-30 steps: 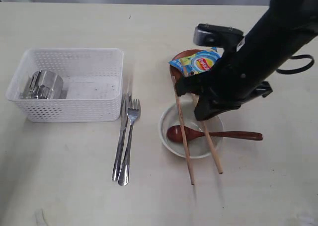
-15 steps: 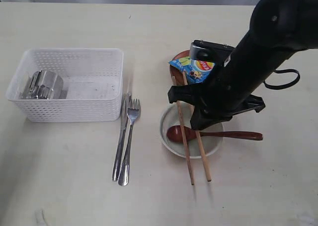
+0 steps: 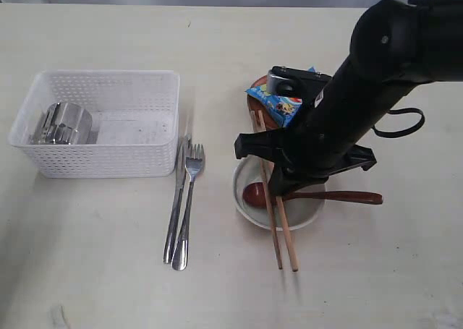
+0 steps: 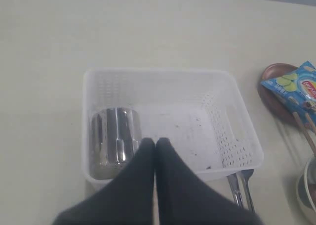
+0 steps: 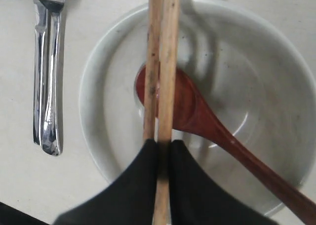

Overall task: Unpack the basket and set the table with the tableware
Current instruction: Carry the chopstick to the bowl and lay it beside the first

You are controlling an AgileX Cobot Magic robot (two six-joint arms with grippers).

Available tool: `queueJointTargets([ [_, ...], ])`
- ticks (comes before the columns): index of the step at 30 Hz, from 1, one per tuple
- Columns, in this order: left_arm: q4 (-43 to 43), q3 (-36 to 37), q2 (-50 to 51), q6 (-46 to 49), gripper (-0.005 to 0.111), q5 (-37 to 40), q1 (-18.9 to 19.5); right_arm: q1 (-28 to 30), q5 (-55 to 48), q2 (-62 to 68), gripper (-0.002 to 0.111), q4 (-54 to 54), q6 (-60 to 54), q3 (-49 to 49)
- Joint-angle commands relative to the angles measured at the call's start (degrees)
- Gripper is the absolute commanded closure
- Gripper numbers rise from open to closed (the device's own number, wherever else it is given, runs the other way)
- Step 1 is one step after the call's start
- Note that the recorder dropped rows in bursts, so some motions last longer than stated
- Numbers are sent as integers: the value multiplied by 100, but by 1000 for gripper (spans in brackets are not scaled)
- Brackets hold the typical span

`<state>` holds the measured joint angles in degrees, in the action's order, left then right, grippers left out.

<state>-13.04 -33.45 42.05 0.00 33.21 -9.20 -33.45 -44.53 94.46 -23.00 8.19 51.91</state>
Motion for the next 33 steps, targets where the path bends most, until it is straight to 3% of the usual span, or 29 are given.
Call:
queueJointTargets([
  [1,-42,42,-10,0,107,-27,-6,-8,117,10,109,48,145,-8],
  [22,-69,42,-10,0,107,-29,-6,-8,253,57,108,270,250,-8],
  [25,-69,42,-10,0,107,-29,-6,-8,243,57,99,296,250,-8],
  [29,-69,42,-10,0,107,-29,-6,-8,231,57,74,322,250,-8],
  [33,-69,42,-10,0,107,-29,-6,-8,220,57,73,404,250,-8],
])
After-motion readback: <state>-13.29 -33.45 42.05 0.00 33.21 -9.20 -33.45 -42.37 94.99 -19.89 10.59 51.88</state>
